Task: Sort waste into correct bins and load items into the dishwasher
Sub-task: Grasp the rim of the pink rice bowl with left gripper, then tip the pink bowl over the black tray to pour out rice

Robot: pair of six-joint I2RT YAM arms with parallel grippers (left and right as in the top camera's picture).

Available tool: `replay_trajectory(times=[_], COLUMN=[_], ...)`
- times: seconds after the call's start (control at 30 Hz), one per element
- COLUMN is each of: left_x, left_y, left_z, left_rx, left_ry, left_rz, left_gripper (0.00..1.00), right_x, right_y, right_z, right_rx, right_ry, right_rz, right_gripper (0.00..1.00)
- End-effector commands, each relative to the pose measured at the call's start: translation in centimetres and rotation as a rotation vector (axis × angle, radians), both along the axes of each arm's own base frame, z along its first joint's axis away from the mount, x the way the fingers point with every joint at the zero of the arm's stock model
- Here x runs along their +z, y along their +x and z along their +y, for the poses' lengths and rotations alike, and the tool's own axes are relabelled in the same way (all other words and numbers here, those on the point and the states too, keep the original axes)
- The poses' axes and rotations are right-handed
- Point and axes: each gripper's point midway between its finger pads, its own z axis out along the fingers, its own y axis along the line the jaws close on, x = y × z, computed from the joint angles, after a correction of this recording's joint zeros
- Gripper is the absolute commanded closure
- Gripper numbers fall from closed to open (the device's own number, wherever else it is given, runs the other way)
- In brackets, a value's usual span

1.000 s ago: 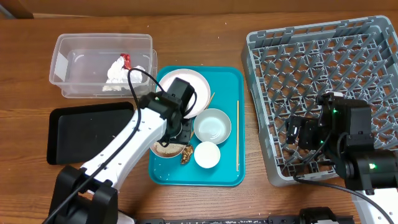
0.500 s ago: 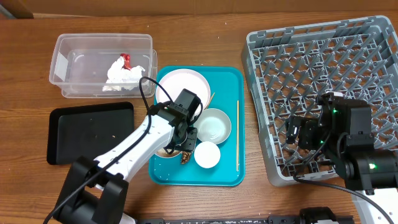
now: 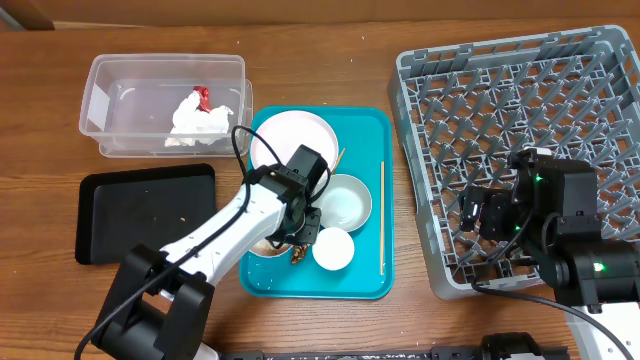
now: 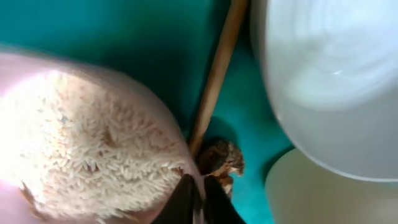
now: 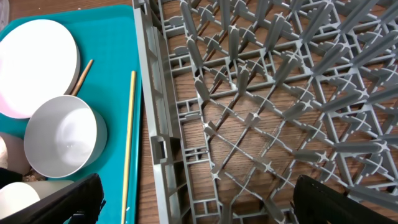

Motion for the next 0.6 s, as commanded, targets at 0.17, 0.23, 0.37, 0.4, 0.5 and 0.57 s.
replay_trajectory(times=[0.17, 0.23, 0.37, 0.4, 0.5, 0.57], left_x=[0.4, 1.2, 3.2, 3.7, 6.0, 7.1], left_y=[-0.1, 0.2, 1.1, 1.3, 2.1, 2.5], left_z=[0.3, 0.7, 1.5, 1.5, 1.7, 2.1], left_rx=[0.014, 0.017, 0.046, 0.05, 0.069, 0.088], left_ry=[0.025, 0.05, 0.103, 0.104, 0.088, 0.079], left_rz=[0.013, 0.005, -0.027, -0.033, -0.058, -0.073], left_gripper=[0.96, 0.96, 0.96, 0.96, 0.96, 0.96], right_x=[1.2, 1.2, 1.2, 1.2, 1.2, 1.2], right_y=[0.3, 0.3, 0.3, 0.3, 0.3, 0.3], right_z=[0.1, 0.1, 0.1, 0.1, 0.1, 0.1], right_rx=[0.006, 0.006, 0.006, 0.006, 0.006, 0.006], right_ry=[-0.001, -0.001, -0.001, -0.001, -0.001, -0.001], right_rz=[-0.034, -0.034, -0.034, -0.034, -0.034, -0.034], right_gripper=[0.0, 0.0, 0.0, 0.0, 0.0, 0.0])
